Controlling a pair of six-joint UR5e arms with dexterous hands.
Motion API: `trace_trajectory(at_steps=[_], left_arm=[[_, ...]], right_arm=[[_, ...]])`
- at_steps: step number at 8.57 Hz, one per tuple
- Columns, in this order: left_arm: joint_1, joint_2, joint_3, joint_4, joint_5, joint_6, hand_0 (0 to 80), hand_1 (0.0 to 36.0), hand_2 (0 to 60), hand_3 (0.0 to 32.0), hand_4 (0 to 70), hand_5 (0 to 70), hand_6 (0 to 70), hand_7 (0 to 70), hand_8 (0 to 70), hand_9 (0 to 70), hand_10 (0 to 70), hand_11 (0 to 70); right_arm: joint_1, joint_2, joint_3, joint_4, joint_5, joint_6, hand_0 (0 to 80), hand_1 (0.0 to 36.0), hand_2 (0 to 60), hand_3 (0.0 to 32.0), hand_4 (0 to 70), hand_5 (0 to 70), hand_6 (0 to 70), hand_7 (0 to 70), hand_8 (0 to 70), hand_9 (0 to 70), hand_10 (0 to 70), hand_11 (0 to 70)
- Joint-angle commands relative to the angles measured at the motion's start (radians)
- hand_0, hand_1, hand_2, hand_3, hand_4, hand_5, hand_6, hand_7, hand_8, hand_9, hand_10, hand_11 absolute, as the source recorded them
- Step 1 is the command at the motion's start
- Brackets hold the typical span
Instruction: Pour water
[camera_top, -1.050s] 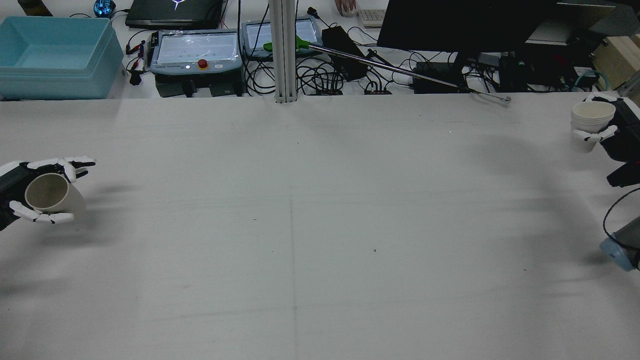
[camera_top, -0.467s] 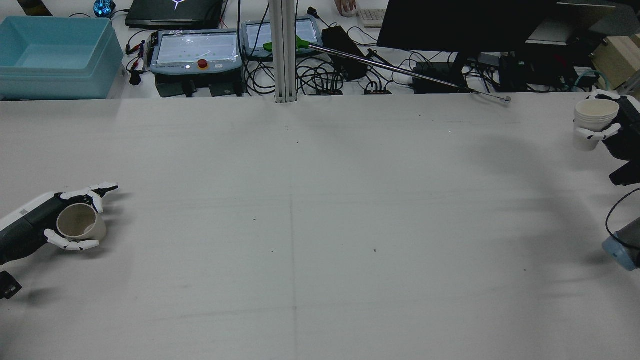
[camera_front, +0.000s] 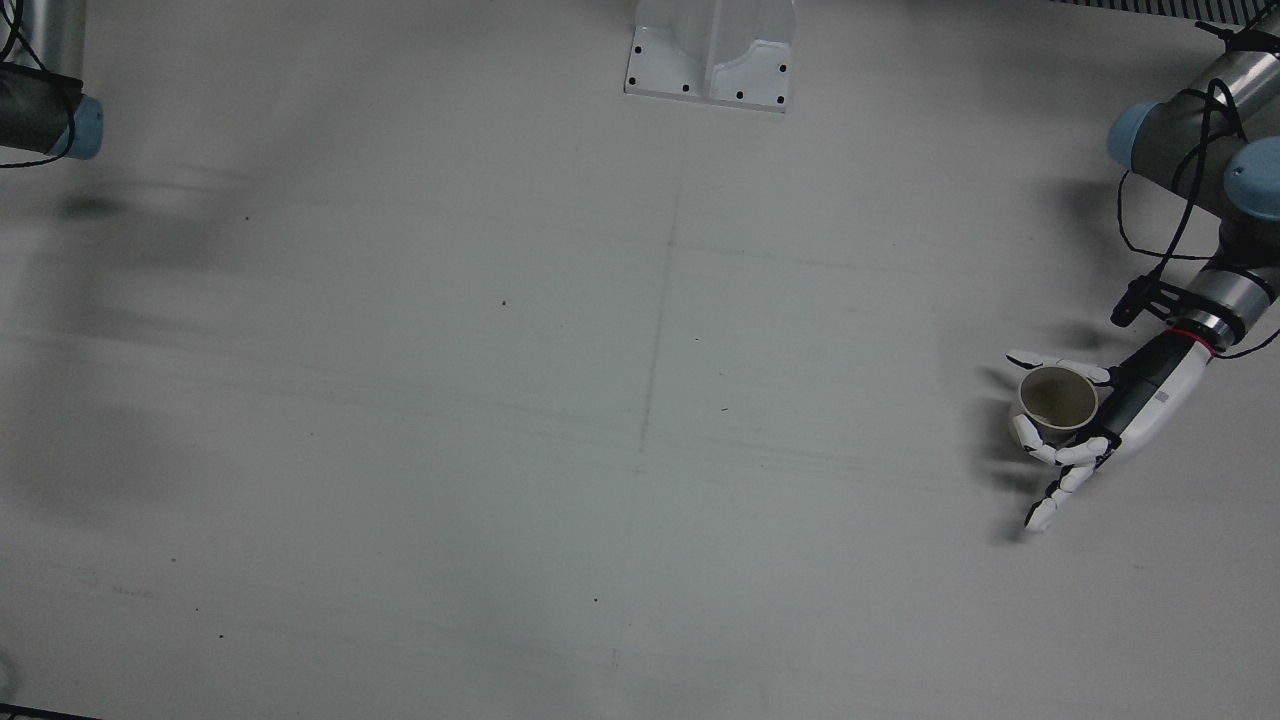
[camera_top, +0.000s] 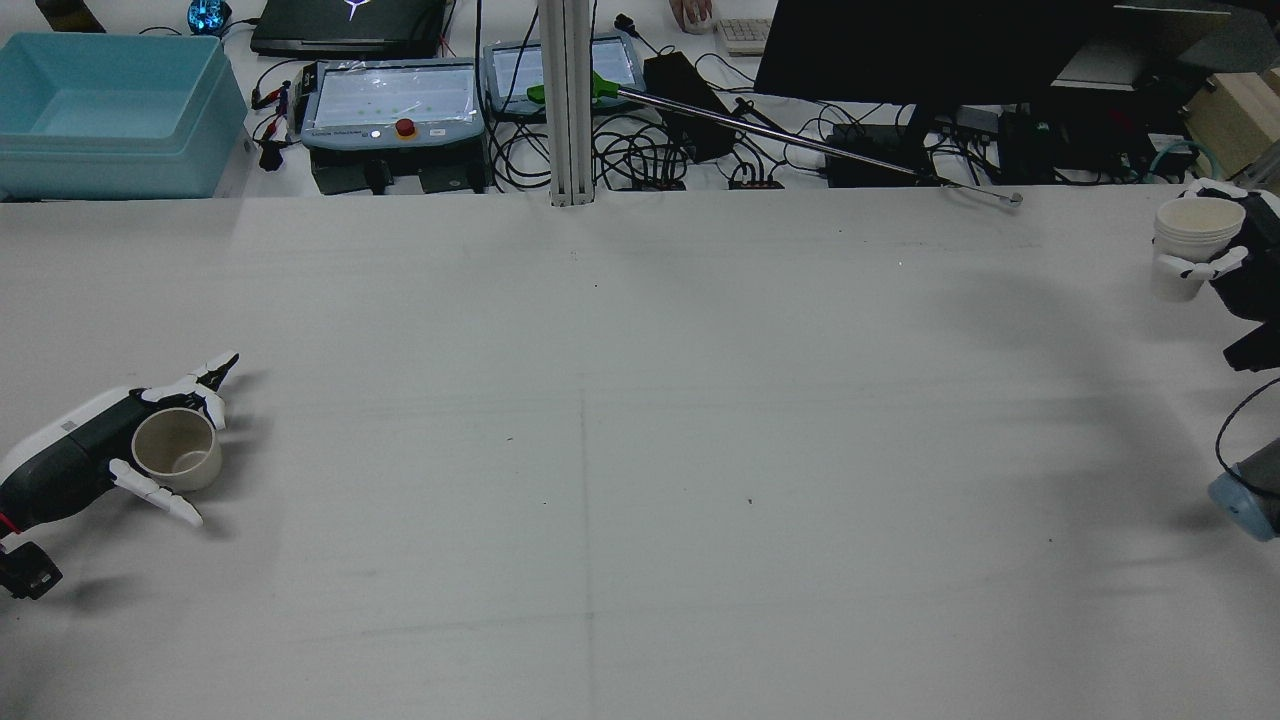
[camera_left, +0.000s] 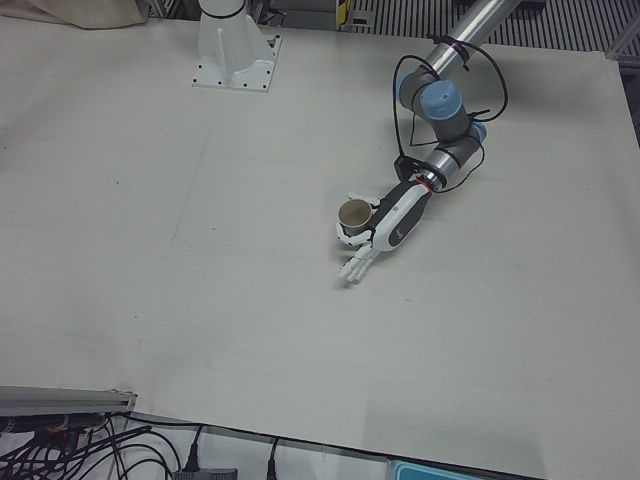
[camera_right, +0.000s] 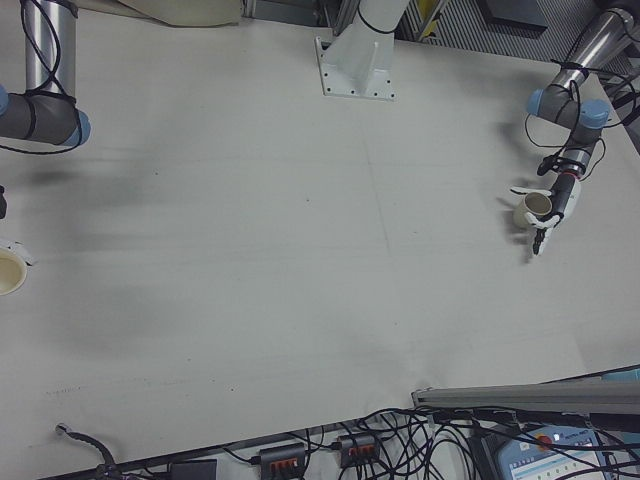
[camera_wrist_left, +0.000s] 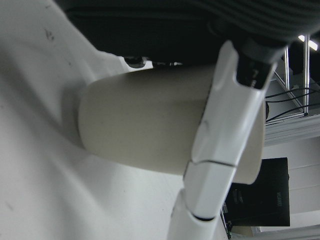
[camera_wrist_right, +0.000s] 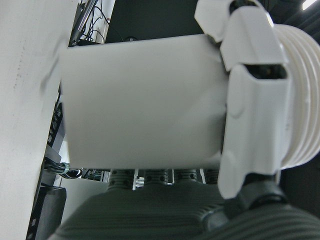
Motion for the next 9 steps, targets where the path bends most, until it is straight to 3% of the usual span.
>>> trace_trajectory(at_steps=[1,6,9], left_arm=[[-0.002,-0.003,-0.017,0.039,0.005,-0.054,80.0,29.9,0.0,0.2,10.2,29.5,0.0,6.7,1.4,0.0,0.0,0.0],[-0.029,0.0,-0.018,0.053,0.008,-0.117,80.0,27.1,0.0,4.0,6.6,24.2,0.0,5.8,0.5,0.0,0.0,0.0],[-0.175,0.035,-0.055,0.051,0.014,-0.187,79.7,24.4,0.0,4.0,7.1,24.5,0.0,5.8,0.2,0.0,0.0,0.0]], right_arm=[[-0.001,0.005,0.0,-0.001,0.001,-0.001,80.0,35.5,60.0,0.0,70.0,70.0,70.0,70.0,64.0,70.0,55.9,70.0],[-0.003,0.014,0.014,-0.004,0.001,-0.004,80.0,35.2,60.0,0.0,70.0,70.0,70.0,70.0,64.0,70.0,55.7,70.0],[-0.036,0.032,0.014,-0.012,0.0,-0.03,80.0,34.7,60.0,0.0,70.0,70.0,70.0,70.0,64.1,70.0,56.0,70.0]])
